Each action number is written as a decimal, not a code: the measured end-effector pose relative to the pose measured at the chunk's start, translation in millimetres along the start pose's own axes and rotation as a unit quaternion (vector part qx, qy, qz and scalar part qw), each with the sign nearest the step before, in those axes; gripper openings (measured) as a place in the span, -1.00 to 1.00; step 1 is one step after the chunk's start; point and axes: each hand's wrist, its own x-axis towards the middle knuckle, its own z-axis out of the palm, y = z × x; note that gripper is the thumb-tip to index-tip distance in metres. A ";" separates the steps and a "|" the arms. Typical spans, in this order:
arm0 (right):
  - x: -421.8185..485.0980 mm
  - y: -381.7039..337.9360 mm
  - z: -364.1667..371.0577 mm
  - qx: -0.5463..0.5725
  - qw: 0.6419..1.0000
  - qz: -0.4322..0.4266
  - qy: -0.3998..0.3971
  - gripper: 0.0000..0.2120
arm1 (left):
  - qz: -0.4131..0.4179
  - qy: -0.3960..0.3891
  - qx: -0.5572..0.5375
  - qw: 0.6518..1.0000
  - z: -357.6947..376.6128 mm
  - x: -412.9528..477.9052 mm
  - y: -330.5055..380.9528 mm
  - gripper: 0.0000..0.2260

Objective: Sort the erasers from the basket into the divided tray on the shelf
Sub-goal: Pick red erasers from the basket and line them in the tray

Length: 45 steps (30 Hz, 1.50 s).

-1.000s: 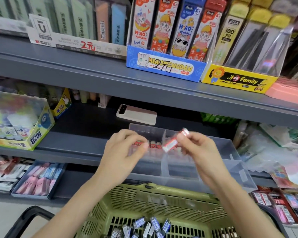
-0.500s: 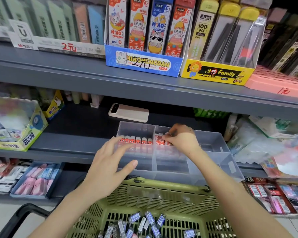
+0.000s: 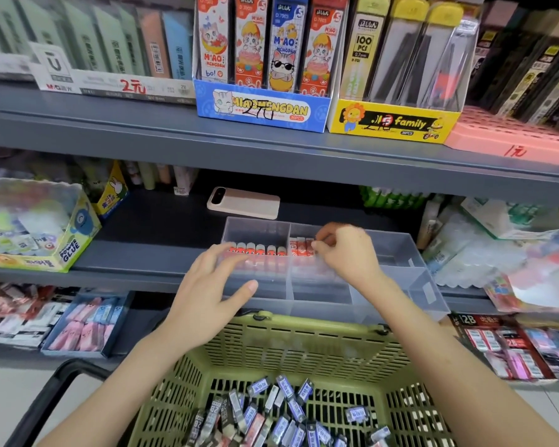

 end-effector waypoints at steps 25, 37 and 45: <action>-197.4 29.1 194.0 -0.112 0.938 -0.181 -0.273 -0.72 | -0.018 0.168 -0.046 0.985 -9.8 -115.0 -5.0 -0.86; -195.5 34.0 184.9 -0.123 0.935 -0.122 -0.310 -0.66 | -0.010 0.159 -0.015 0.987 -7.5 -117.5 -5.0 -0.88; -204.0 42.0 188.3 -0.119 0.930 -0.125 -0.324 -0.83 | 0.002 0.154 0.026 0.988 -4.0 -117.0 -6.3 -0.92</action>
